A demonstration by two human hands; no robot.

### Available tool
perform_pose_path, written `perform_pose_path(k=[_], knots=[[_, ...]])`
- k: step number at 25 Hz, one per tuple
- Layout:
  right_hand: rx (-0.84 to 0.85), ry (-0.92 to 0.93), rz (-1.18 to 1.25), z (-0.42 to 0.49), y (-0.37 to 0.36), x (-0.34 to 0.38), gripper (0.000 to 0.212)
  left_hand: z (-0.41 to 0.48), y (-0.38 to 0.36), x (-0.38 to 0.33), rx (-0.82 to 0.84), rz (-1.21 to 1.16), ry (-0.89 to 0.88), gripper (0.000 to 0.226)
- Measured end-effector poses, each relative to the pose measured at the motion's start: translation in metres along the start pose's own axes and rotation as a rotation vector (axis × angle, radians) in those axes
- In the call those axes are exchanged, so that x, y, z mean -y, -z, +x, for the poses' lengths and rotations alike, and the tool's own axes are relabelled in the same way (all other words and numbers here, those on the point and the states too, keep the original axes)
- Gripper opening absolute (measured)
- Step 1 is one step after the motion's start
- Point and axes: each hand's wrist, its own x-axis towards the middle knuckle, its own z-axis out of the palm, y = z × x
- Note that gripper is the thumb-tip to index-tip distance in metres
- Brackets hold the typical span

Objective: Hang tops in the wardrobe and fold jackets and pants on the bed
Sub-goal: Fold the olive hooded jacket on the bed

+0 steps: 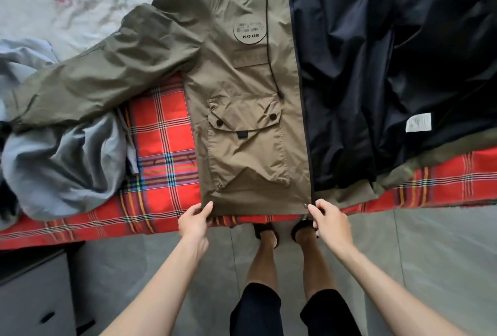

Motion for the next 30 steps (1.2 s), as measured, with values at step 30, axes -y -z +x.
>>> perform_pose_path(k=[30], knots=[[-0.612,0.361,-0.019,0.075,0.228,0.016,0.021,-0.1,-0.2,-0.095,0.226,1.293,-1.553,0.09]])
